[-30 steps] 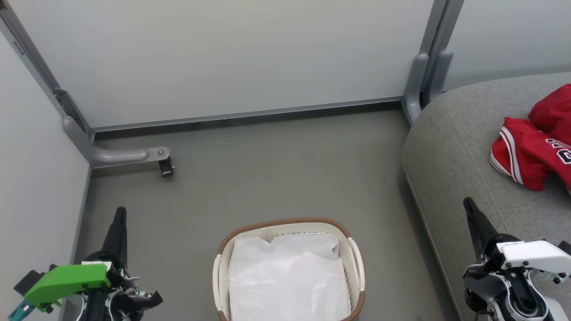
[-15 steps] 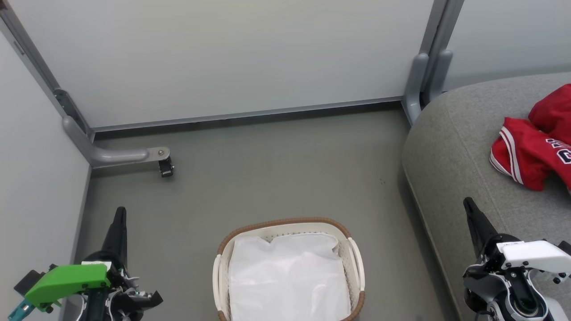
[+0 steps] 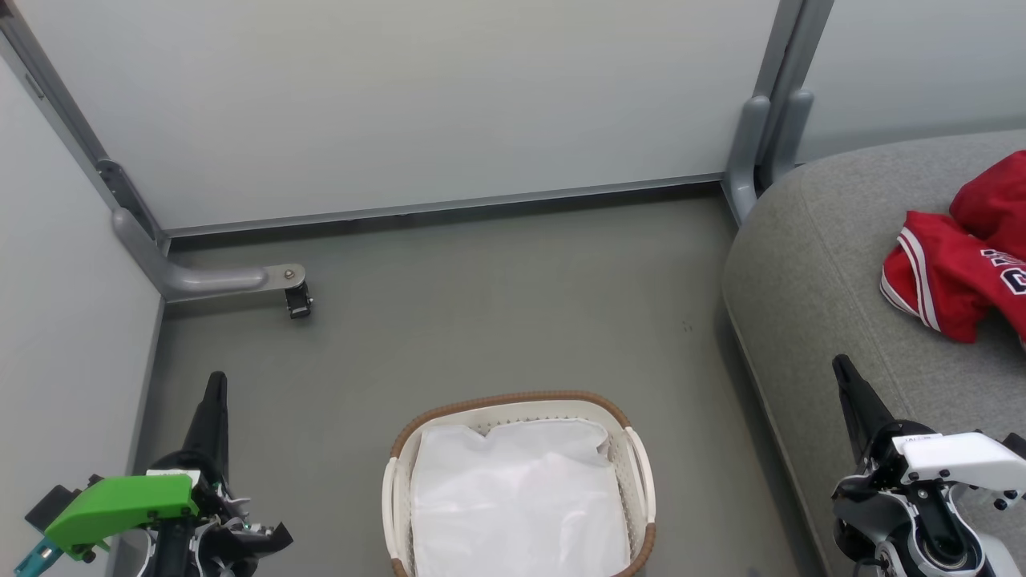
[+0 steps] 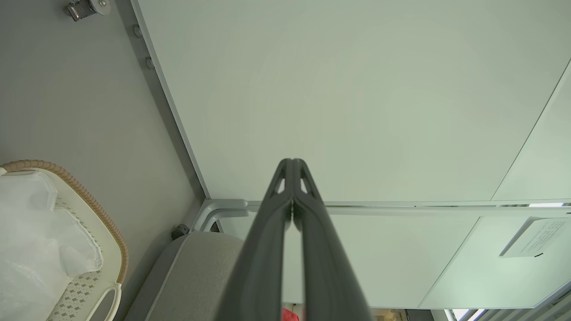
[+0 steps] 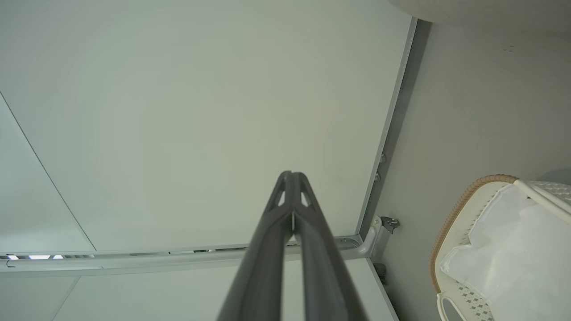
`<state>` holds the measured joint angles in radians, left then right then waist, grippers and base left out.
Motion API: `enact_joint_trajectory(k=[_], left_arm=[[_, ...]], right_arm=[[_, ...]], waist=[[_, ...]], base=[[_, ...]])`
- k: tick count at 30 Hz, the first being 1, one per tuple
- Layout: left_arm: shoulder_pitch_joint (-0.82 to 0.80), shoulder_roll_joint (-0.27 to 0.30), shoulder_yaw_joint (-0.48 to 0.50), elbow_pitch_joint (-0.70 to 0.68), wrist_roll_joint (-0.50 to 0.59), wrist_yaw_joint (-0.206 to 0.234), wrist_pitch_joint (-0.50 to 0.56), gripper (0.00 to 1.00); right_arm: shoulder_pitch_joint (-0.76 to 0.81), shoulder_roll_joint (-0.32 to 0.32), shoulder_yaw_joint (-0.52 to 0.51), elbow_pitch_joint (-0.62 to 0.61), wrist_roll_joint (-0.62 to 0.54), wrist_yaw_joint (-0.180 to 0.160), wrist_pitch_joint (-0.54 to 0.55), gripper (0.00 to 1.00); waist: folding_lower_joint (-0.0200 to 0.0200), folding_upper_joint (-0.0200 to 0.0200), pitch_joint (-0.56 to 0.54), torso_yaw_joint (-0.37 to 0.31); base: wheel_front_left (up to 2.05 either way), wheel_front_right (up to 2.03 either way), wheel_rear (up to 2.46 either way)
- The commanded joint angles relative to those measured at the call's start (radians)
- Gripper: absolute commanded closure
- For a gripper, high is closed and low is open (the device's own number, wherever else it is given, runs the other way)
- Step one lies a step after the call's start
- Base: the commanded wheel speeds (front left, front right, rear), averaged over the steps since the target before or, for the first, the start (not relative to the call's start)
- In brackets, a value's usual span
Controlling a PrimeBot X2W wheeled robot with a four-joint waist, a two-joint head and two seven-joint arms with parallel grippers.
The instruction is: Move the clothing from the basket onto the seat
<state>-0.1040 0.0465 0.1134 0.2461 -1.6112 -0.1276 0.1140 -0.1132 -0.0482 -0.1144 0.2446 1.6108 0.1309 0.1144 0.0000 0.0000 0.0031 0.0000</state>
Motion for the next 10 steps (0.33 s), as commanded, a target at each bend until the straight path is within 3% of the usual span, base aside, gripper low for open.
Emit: enact_joint_trajectory(k=[1, 10], left_arm=[[-0.010, 0.007, 0.002, -0.002, -0.004, -0.006, 0.003, 1.00], [-0.010, 0.007, 0.002, -0.002, -0.004, -0.006, 0.003, 1.00]], right_arm=[[0.011, -0.004, -0.001, -0.003, 0.004, 0.000, 0.003, 1.00], [0.011, -0.004, -0.001, -0.003, 0.004, 0.000, 0.003, 1.00]], waist=[[0.0000, 0.0000, 0.000, 0.000], [0.0000, 0.0000, 0.000, 0.000]], base=[[0.00, 0.00, 0.00], [0.00, 0.00, 0.00]])
